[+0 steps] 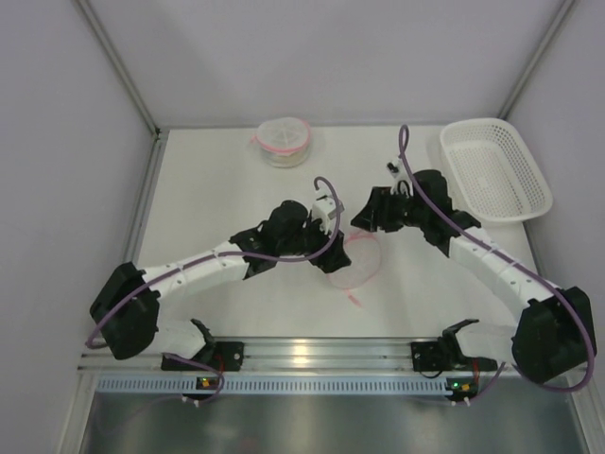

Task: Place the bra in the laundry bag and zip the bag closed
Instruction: Zip the zipper on the laundry bag.

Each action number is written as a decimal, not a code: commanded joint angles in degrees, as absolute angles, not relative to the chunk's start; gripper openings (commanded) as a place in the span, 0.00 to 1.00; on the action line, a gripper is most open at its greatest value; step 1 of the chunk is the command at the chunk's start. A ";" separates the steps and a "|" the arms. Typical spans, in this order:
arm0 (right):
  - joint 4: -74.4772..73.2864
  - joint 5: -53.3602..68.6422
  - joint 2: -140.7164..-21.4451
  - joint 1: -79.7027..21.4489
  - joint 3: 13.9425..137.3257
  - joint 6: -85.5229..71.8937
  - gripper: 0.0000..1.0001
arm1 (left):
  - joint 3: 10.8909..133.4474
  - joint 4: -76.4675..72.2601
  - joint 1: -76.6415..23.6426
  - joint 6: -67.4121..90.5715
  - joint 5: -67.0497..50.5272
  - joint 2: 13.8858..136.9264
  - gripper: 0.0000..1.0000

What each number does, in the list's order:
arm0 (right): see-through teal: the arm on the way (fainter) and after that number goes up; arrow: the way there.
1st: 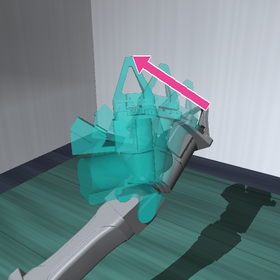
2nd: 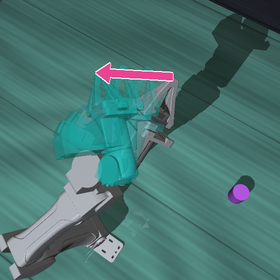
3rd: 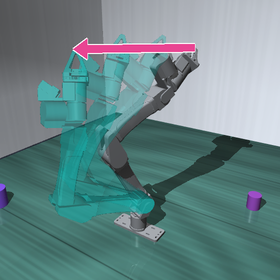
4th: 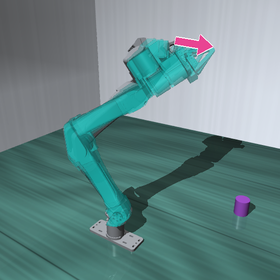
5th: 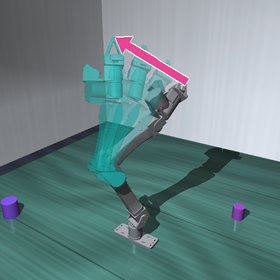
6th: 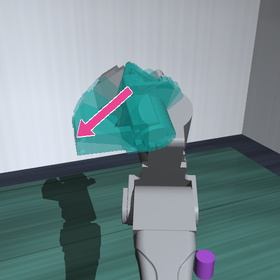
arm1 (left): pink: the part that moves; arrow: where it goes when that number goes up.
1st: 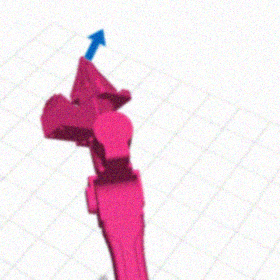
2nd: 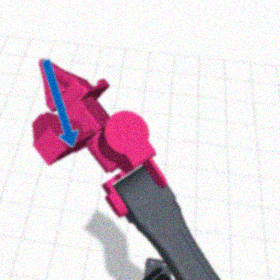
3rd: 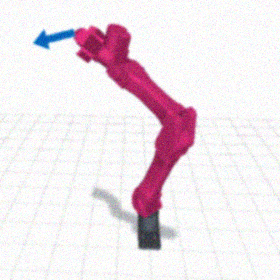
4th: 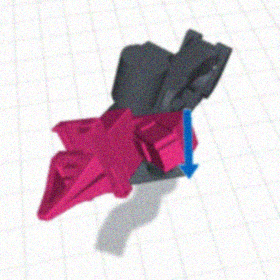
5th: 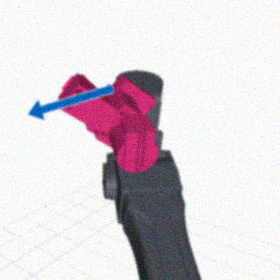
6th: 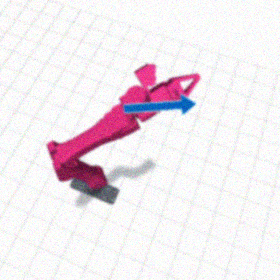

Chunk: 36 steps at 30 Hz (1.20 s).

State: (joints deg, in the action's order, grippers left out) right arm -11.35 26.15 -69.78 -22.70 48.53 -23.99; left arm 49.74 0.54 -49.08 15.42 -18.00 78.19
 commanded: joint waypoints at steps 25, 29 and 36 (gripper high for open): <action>-19.23 14.77 -72.51 -31.20 56.50 -22.15 0.52 | 48.34 -6.50 -49.48 15.64 -17.93 79.19 0.44; -20.74 16.25 -71.20 -31.20 56.52 -22.94 0.49 | 47.64 -6.42 -49.48 15.73 -16.09 76.82 0.53; -18.46 17.31 -70.31 -31.20 53.26 -23.29 0.43 | 48.69 -4.22 -49.57 14.86 -14.59 74.45 0.64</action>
State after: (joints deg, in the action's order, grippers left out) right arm -19.33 16.82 -71.55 -30.39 53.87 -23.11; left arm 47.81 -2.94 -49.39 15.46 -15.59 76.75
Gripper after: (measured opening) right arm 0.442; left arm 0.631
